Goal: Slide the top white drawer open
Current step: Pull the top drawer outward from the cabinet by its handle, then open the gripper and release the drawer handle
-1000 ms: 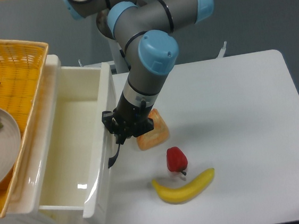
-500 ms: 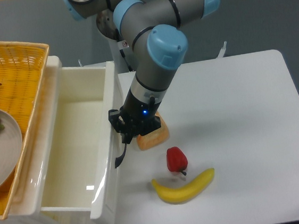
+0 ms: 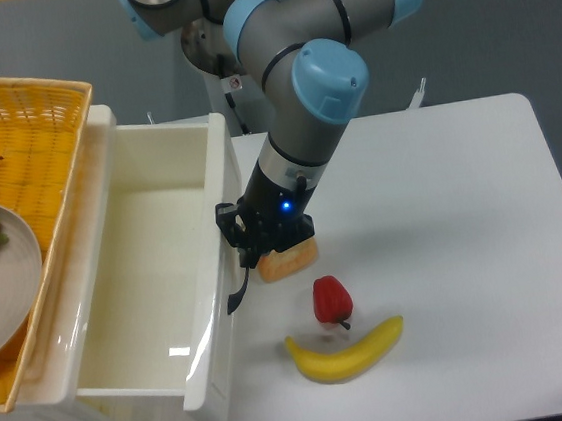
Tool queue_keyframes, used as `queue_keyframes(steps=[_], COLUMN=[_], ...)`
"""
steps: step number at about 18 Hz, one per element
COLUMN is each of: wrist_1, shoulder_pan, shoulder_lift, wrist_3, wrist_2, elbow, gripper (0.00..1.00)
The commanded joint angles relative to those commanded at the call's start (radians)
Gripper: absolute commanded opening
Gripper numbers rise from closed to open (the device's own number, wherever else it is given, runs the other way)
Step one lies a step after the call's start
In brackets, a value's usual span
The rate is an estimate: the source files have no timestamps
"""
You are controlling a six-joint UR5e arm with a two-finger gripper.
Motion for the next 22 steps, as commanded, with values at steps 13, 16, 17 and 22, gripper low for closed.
queue_keyframes(steps=[13,16,17,22], wrist_1=[0.000,0.000,0.000,0.000], shoulder_pan=[0.031,0.034,0.034,0.043], shoulder_lift=[-0.002,0.000,-0.002,-0.002], wrist_3=[0.028,0.061,0.063,0.064], wrist_2=[-0.012,-0.012,-0.012,-0.014], elbow=[0.000,0.000,0.000,0.000], gripper=[0.28,0.44,0.45,0.45])
